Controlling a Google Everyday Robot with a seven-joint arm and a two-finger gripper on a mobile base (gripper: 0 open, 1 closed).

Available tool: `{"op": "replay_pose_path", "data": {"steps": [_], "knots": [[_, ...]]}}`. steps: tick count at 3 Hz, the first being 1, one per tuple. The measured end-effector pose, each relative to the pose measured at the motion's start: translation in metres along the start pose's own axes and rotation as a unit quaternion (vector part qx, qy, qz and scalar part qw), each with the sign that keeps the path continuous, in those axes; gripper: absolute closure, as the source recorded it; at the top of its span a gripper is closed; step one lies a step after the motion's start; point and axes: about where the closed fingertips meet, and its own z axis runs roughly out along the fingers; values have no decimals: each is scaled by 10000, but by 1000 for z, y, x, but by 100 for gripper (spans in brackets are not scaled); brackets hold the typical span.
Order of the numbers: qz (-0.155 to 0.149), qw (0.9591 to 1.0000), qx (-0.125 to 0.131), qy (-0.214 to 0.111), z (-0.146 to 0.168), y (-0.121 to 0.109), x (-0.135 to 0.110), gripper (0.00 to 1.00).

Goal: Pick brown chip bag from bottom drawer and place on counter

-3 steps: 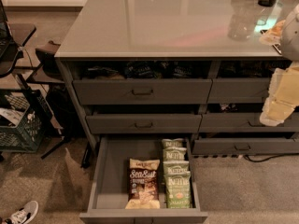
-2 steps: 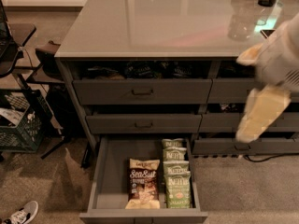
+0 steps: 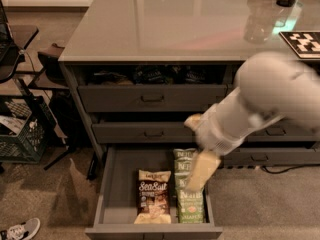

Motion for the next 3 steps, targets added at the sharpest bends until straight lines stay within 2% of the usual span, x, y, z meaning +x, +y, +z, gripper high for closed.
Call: {"op": "replay_pose_path", "data": {"steps": [1, 2, 3], "knots": [[32, 9985, -441, -314, 110, -5, -10, 0], [85, 9971, -496, -573, 206, -33, -23, 0], [422, 9913, -332, -1204, 300, -90, -43, 0]]}}
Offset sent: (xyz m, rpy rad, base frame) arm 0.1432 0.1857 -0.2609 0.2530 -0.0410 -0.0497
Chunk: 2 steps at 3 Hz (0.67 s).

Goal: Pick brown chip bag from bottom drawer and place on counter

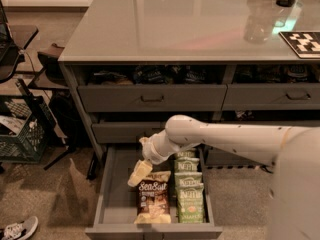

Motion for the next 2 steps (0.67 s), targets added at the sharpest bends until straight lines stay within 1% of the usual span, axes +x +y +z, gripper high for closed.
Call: {"op": "replay_pose_path", "data": {"steps": [1, 2], "knots": [[317, 9989, -59, -352, 53, -27, 15, 0], [315, 9989, -57, -351, 53, -27, 15, 0]]}}
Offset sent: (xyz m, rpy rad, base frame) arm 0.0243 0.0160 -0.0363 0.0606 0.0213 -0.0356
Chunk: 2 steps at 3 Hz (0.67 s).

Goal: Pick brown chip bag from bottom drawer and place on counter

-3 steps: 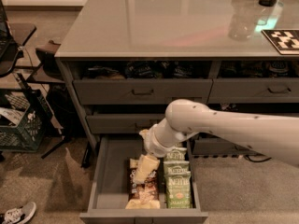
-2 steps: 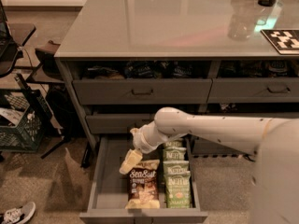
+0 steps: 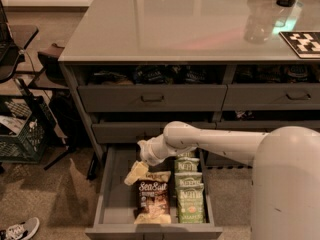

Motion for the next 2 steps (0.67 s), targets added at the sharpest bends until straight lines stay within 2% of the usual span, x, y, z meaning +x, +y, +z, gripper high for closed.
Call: {"op": "replay_pose_path", "data": {"steps": [1, 2], "knots": [[24, 9994, 310, 141, 10, -8, 14, 0], [-127, 9960, 738, 482, 43, -21, 67, 0]]}}
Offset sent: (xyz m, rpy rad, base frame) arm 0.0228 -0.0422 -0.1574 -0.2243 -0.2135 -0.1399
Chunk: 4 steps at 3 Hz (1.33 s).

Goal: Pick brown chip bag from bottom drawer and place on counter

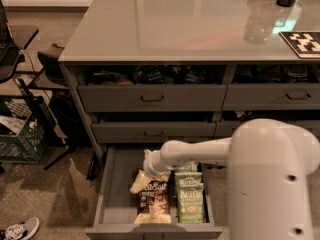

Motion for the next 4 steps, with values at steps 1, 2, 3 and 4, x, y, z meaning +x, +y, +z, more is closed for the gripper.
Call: {"op": "replay_pose_path", "data": {"steps": [1, 2, 3, 4], "knots": [[-54, 9992, 136, 363, 37, -4, 42, 0], [129, 9985, -7, 526, 68, -3, 83, 0], [540, 9969, -277, 501, 90, 1, 123, 0], [960, 9928, -551, 454, 110, 18, 161, 0]]}}
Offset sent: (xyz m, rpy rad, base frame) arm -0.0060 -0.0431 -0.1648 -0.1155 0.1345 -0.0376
